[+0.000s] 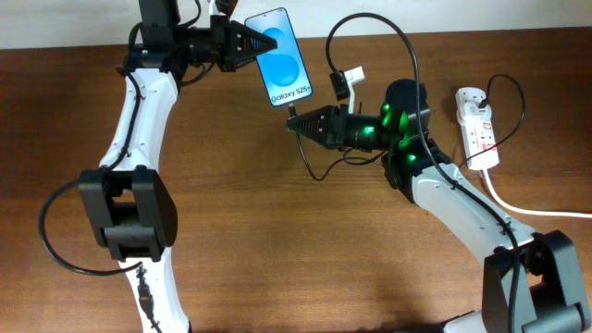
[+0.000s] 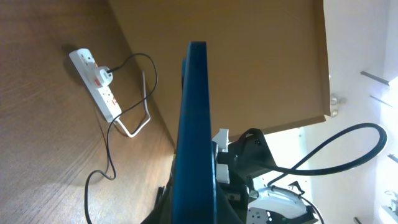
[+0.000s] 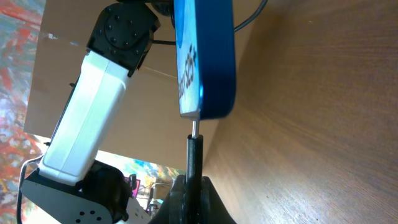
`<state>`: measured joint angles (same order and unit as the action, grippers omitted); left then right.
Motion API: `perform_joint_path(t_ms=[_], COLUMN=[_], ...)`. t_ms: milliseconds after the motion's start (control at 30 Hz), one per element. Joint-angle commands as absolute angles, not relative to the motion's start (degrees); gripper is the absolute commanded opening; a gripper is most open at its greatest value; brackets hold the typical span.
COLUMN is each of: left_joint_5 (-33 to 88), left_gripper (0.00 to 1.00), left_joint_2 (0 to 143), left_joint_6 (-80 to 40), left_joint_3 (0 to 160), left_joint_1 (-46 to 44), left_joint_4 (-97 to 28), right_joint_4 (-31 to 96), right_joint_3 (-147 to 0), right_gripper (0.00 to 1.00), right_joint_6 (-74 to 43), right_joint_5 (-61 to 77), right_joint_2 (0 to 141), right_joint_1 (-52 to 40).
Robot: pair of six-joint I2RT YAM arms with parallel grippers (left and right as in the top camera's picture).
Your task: Plug charger to phone and switch on socket
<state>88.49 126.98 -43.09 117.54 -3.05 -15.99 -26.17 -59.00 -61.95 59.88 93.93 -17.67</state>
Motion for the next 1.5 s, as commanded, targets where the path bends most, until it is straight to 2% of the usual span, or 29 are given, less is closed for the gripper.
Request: perform_joint_path(t_ms=[0,533,1467], left_joint_5=[90.1,90.1,90.1], left_gripper=[0.0,0.0,0.0], left_joint_2=[126.2,126.2,126.2], left_joint_6=[-42.8,-42.8,-42.8], left_joint_3=[118.0,118.0,118.0], left_joint_1=[-3.2,-3.2,-4.0], left_joint_4=[-15.7,-15.7,-15.7], right_joint_4=[-26.4,-27.3,-27.5], right_joint_3=[-59.0,-59.0,-59.0], right_gripper=[0.04,0.04,0.04], right_joint_6=[-62.5,-64.0,-63.7], right_joint_5=[57.8,55.7,56.3], right_joint_2=[94.0,94.0,94.0], right_joint_1=[-17.9,-15.7,-17.6])
